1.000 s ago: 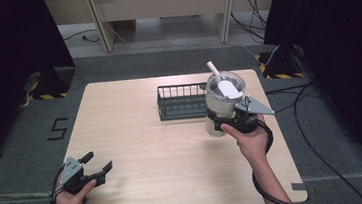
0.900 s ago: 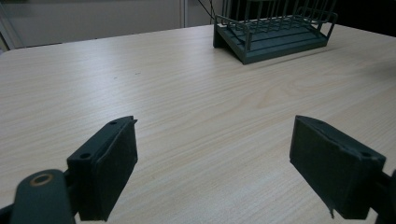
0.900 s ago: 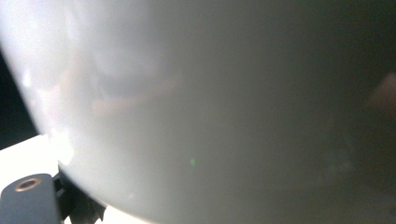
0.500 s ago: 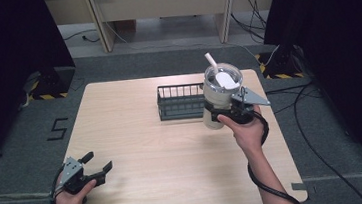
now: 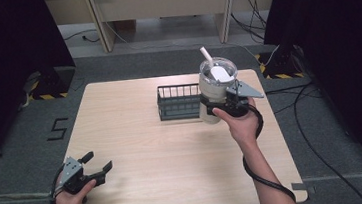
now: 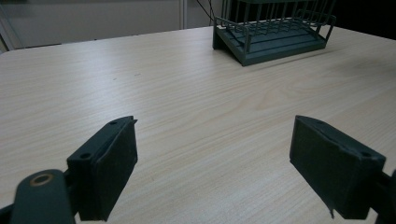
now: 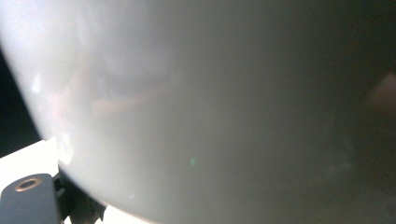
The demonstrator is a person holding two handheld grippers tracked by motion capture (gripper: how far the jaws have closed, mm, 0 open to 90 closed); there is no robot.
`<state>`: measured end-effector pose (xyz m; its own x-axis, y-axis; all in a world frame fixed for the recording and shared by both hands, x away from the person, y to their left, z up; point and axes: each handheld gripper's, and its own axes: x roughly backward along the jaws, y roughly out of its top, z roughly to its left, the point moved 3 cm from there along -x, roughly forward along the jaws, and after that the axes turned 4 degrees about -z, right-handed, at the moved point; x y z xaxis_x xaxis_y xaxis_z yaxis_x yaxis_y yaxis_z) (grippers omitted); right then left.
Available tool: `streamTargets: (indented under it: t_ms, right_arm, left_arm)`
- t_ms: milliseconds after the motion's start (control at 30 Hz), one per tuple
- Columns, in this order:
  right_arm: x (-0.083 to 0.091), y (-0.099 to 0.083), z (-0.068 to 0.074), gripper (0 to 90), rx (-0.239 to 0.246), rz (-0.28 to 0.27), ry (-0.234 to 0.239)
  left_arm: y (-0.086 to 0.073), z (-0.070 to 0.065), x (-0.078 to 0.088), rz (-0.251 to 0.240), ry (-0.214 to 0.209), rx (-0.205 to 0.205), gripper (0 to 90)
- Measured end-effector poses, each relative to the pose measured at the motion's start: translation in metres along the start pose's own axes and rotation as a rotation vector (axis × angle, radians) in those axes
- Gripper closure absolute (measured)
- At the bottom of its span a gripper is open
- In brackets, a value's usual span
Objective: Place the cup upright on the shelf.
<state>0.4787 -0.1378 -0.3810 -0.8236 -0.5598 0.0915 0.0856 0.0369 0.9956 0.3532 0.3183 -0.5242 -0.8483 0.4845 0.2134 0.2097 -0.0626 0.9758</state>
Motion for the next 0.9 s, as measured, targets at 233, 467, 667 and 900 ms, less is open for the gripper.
streamTargets:
  t_ms: [233, 467, 667, 900]
  right_arm:
    - [-0.011, 0.004, -0.003, 10.2, 0.002, 0.005, -0.006]
    - [-0.018, 0.007, -0.006, 10.2, -0.012, 0.005, -0.013]
    - [-0.026, 0.010, -0.008, 10.2, -0.010, 0.010, -0.022]
    - [-0.034, 0.013, -0.009, 10.2, -0.015, 0.013, -0.026]
  left_arm:
    - [0.000, 0.001, 0.000, -0.001, 0.000, 0.004, 14.5]
    - [0.000, 0.000, 0.000, -0.001, 0.000, 0.004, 14.5]
    - [0.000, 0.001, 0.000, -0.002, 0.000, 0.005, 14.5]
    - [0.000, 0.001, 0.000, -0.001, -0.001, 0.007, 14.5]
